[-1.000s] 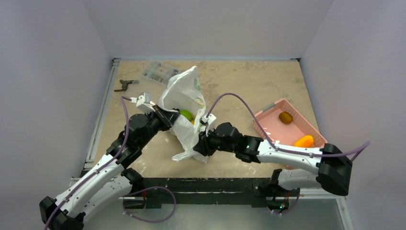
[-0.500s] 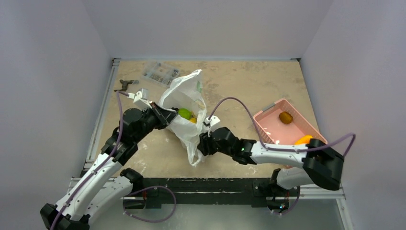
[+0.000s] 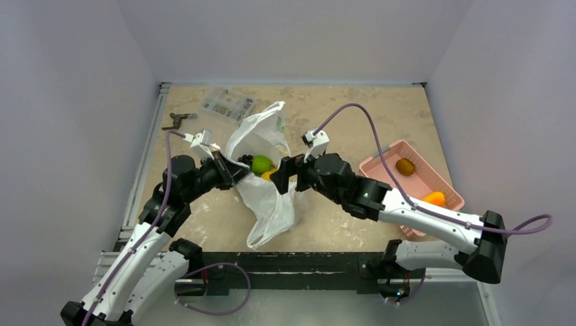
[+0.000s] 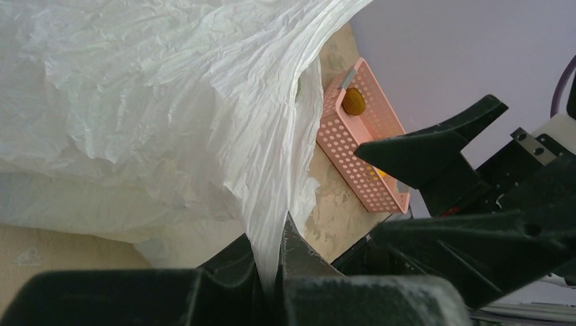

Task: Take the fake fruits out of the plastic bag
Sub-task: Adjust the plastic bag at the center of the board, then take out the fake fruit from the plastic bag.

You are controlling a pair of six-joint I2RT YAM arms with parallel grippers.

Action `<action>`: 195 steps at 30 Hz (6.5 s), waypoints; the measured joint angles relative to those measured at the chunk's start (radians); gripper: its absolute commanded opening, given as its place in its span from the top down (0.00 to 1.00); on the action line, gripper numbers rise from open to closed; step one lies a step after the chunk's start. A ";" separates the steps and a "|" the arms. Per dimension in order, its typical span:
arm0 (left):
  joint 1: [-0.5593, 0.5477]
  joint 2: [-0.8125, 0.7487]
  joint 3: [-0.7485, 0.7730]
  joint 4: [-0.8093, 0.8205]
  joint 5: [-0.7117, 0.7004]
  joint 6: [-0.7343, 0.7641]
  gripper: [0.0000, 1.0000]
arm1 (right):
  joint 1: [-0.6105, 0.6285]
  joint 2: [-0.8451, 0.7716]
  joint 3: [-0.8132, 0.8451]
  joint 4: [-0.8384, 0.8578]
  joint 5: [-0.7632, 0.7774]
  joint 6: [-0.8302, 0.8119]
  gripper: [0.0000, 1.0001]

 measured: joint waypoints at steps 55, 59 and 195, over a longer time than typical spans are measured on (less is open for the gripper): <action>0.013 0.025 0.155 -0.360 -0.085 0.086 1.00 | 0.066 -0.062 -0.211 0.297 -0.460 -0.605 0.01; 0.013 0.040 0.155 -0.355 -0.071 0.083 1.00 | 0.150 0.045 -0.211 0.395 -0.254 -0.696 0.01; 0.013 -0.244 -0.371 -0.262 -0.063 -0.018 1.00 | 0.086 0.416 -0.111 0.497 0.053 -0.315 1.00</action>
